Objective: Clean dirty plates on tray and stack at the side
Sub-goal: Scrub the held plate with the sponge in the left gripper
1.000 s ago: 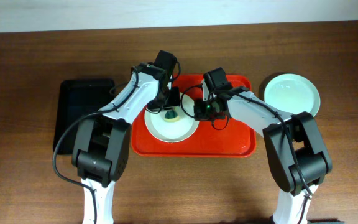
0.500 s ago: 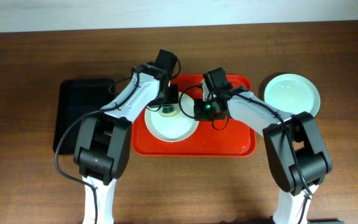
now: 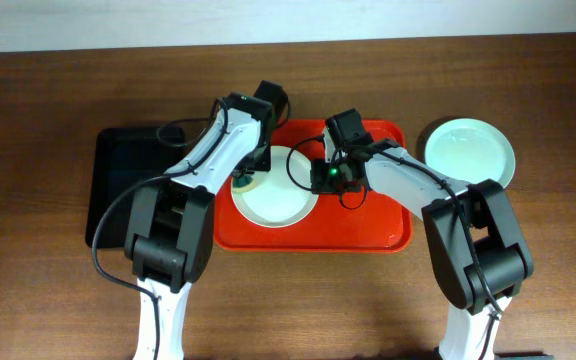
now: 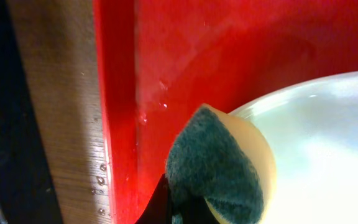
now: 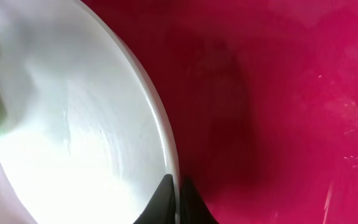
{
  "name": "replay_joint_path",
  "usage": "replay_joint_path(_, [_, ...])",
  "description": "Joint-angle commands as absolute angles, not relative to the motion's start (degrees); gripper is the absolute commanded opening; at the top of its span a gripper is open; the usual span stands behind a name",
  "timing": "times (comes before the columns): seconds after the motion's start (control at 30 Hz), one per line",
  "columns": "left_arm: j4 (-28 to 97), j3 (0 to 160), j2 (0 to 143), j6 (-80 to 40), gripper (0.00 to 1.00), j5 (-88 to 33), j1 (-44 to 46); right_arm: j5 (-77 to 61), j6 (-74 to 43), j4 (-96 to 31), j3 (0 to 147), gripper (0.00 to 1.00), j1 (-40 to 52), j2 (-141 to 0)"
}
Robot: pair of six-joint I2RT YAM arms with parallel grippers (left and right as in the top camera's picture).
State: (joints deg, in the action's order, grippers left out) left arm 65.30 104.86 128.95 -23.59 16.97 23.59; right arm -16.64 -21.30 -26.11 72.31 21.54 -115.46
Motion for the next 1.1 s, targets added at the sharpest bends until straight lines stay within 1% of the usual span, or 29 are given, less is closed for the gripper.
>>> replay_joint_path(0.0, [67.59,110.45,129.62,-24.12,0.00,9.54,22.24,-12.84,-21.30,-27.38,70.67,0.04,21.37,-117.75])
replay_joint_path(0.07, [68.18,110.91,129.62,-23.14,0.00,-2.17,22.24,-12.84,-21.30,-27.40,70.67,0.04,21.37,-117.75])
replay_joint_path(0.13, [68.01,109.84,129.64,-21.10,0.00,-9.98,22.24,-12.84,-21.30,-27.40,70.67,0.04,21.37,-117.75])
replay_joint_path(0.3, [66.72,104.62,129.64,-21.10,0.00,-12.71,22.59,-12.84,-21.30,-27.35,70.67,0.04,21.37,-117.75])
replay_joint_path(0.5, [59.16,95.48,129.64,-20.91,0.00,-12.14,22.87,-12.84,-21.30,-27.18,70.67,0.04,21.37,-117.75])
replay_joint_path(0.57, [56.34,92.68,129.64,-20.93,0.00,-7.90,22.87,-12.84,-21.30,-27.18,70.67,0.04,21.37,-117.75])
replay_joint_path(0.73, [56.77,90.63,129.64,-25.96,0.00,19.35,22.83,-12.84,-21.28,-27.18,70.67,0.04,21.37,-117.75])
replay_joint_path(0.83, [58.19,90.70,129.64,-28.73,0.00,29.28,22.83,-12.82,-21.28,-27.18,70.67,0.04,21.37,-117.75])
replay_joint_path(1.07, [59.55,92.68,129.62,-29.32,0.00,34.89,22.68,-12.82,-21.28,-27.18,70.67,0.04,21.37,-117.75])
